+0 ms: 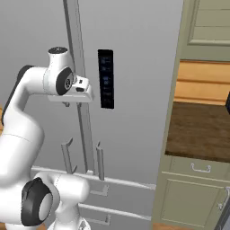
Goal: Take the strawberry from the fridge and place it on top of the pancake, located on the dining counter.
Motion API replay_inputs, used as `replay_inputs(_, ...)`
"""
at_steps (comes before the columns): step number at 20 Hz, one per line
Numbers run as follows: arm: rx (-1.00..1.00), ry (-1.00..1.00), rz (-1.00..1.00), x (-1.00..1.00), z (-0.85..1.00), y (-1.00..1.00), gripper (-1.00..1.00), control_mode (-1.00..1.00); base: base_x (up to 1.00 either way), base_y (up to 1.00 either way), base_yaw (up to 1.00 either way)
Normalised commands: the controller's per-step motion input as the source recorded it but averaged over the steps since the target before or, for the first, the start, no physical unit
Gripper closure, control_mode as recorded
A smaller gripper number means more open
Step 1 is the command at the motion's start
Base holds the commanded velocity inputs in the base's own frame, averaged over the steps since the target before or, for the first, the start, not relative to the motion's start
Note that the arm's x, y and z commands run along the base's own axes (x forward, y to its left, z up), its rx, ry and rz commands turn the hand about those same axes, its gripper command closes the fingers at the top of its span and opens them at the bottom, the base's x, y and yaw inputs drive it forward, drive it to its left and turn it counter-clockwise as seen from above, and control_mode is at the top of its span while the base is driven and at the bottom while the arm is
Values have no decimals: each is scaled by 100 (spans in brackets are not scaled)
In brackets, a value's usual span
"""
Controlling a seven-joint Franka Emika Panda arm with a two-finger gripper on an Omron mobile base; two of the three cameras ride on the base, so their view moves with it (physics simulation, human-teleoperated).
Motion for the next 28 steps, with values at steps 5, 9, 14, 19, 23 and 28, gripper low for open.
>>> replay_inputs(5,0,0,0,0,0,0,-100,100,-22,0,0)
replay_inputs(9,0,0,0,0,0,0,-100,100,-63,0,0)
replay_inputs(14,0,0,0,0,0,0,-100,100,-62,0,-1)
replay_inputs(19,0,0,0,0,0,0,-100,100,-80,0,-8)
replay_inputs(23,0,0,0,0,0,0,-100,100,-57,0,-13)
replay_inputs(28,0,0,-1,-1,-2,-2,-100,-100,-18,-1,-5)
